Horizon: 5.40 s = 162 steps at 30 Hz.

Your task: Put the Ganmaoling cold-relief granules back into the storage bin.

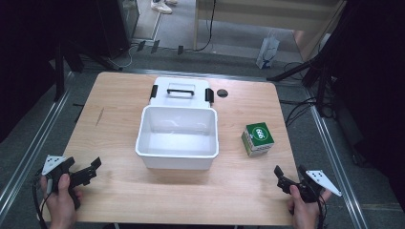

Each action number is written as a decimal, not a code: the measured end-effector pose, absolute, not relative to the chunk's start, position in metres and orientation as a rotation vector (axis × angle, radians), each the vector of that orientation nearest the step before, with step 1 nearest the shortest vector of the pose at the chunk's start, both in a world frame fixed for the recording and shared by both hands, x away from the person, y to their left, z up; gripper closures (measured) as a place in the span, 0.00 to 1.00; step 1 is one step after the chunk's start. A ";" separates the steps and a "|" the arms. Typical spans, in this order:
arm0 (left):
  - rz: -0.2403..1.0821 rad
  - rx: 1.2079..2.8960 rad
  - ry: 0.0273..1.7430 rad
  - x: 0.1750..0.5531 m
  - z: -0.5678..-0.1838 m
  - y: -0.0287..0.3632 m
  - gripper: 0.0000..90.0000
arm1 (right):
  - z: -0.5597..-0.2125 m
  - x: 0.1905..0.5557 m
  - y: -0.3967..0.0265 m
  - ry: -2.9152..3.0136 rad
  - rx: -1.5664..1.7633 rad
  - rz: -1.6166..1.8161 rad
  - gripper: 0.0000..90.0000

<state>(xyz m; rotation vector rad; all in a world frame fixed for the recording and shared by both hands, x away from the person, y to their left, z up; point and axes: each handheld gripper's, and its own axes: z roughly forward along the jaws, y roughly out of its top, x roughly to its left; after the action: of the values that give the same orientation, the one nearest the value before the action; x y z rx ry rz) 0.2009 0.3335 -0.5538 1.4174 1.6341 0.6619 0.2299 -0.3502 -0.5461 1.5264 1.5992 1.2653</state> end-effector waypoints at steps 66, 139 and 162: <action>0.640 1.426 1.630 0.202 -0.554 0.335 0.00 | -0.440 0.427 -0.223 2.457 1.745 0.072 0.00; 0.637 1.421 1.632 0.203 -0.554 0.334 0.00 | -0.325 0.374 -0.092 2.892 0.174 0.452 0.18; 0.629 1.413 1.632 0.203 -0.555 0.335 0.00 | -0.376 0.375 -0.053 2.986 -0.061 0.255 0.18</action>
<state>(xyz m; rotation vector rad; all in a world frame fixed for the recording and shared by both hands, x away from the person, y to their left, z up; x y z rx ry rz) 0.2026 0.3353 -0.5545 1.4126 1.6322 0.6293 0.3746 -0.0531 -0.3756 -0.0607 2.9864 0.2554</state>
